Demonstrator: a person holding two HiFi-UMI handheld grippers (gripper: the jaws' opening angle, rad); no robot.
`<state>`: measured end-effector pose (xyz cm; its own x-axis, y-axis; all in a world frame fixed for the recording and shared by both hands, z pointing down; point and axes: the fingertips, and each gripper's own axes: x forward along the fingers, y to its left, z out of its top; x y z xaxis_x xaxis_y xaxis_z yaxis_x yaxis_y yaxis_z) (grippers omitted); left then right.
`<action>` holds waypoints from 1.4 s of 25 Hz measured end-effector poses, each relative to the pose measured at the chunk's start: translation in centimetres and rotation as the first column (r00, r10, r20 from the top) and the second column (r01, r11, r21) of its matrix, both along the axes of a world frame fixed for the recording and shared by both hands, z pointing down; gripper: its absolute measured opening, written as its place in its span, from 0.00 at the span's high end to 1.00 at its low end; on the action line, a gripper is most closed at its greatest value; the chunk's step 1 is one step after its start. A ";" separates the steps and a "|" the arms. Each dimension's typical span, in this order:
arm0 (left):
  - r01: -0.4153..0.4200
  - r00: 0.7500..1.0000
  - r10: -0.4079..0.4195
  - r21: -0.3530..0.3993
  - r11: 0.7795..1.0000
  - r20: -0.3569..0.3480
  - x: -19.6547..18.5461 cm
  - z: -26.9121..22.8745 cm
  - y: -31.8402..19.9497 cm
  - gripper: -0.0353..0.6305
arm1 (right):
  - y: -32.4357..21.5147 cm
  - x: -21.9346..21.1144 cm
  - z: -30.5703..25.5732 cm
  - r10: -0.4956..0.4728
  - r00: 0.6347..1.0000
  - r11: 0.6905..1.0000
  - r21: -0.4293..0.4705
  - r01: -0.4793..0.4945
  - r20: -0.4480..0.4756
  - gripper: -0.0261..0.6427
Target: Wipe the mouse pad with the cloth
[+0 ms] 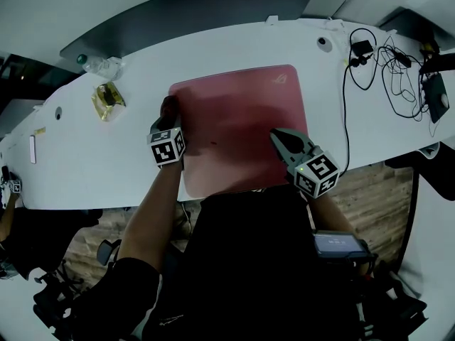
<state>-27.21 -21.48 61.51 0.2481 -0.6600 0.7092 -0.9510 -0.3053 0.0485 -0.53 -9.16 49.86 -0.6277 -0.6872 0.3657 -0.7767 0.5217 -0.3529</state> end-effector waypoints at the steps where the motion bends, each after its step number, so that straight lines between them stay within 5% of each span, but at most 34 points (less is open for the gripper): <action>1: -0.007 1.000 0.007 -0.002 1.000 0.015 0.2 0.1 0.0 0.82 | 0.1 0.2 0.0 0.001 1.000 1.000 -0.002 -0.001 -0.001 0.93; 13: -0.095 0.990 0.096 -0.015 0.995 0.103 6.7 0.2 0.0 0.82 | 0.1 4.5 0.5 -0.023 1.000 1.000 -0.012 0.023 0.018 0.93; 35: -0.134 0.986 0.137 -0.038 0.990 0.094 22.4 0.1 -0.1 0.82 | -1.4 15.3 1.3 -0.072 0.995 0.997 -0.022 0.074 0.062 0.93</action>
<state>-4.82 -21.56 61.64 0.2635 -0.6015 0.7542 -0.9015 -0.4317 -0.0293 14.76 -10.58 51.19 -0.6975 -0.6301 0.3411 -0.7135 0.5670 -0.4116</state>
